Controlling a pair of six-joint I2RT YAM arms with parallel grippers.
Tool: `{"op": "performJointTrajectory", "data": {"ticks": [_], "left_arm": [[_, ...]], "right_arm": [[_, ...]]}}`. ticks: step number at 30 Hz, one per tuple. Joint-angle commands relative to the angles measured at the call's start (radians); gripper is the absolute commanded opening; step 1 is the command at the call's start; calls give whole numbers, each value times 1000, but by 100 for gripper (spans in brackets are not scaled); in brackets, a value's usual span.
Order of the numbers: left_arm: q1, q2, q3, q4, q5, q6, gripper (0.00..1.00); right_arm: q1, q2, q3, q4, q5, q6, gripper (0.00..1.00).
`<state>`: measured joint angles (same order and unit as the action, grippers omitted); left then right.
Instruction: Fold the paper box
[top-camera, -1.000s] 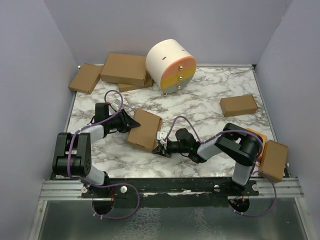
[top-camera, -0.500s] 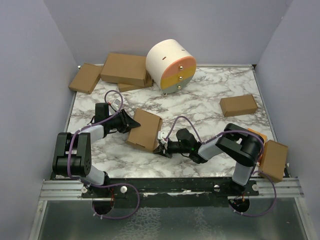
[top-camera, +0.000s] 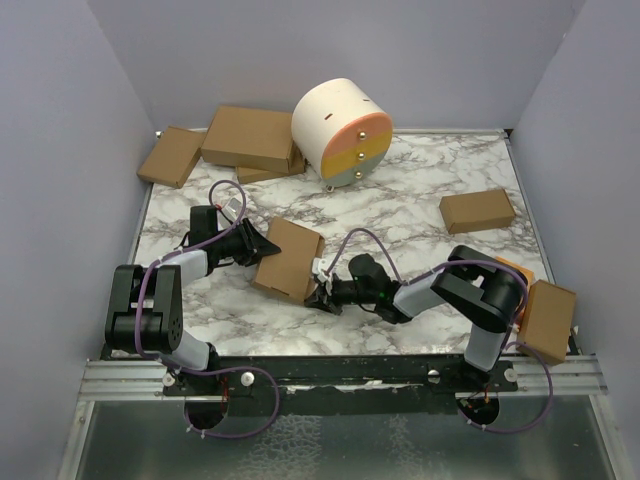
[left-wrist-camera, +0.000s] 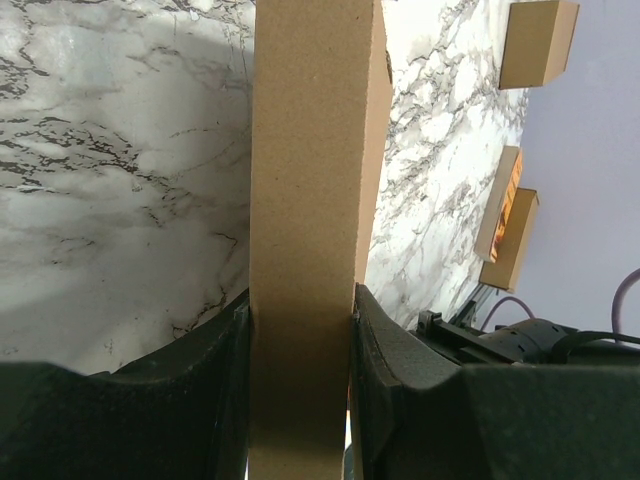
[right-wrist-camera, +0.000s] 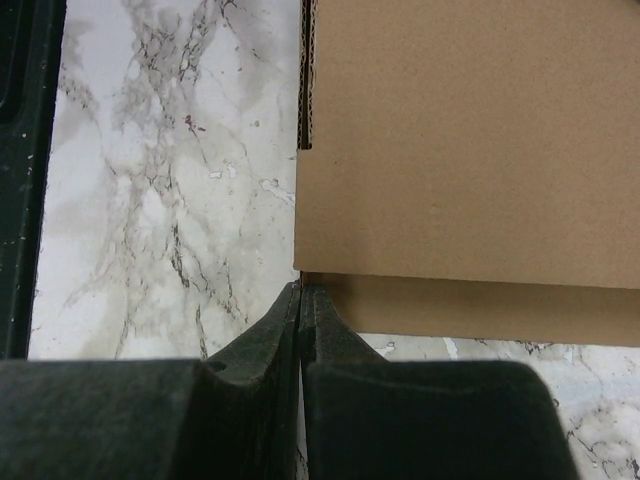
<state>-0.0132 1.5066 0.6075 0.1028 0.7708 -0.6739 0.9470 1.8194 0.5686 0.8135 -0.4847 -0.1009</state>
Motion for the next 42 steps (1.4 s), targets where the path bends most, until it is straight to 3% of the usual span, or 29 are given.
{"op": "performJointTrajectory", "data": {"ticks": [1, 26, 42], "left_arm": [[9, 42, -31, -176, -111, 40, 0], [-17, -16, -1, -262, -266, 86, 0], [-33, -46, 7, -273, -314, 124, 0]], "right_arm": [[-8, 26, 17, -83, 12, 27, 1], [-10, 15, 122, -125, -174, -1, 1], [-31, -82, 120, -382, -222, -169, 30]]}}
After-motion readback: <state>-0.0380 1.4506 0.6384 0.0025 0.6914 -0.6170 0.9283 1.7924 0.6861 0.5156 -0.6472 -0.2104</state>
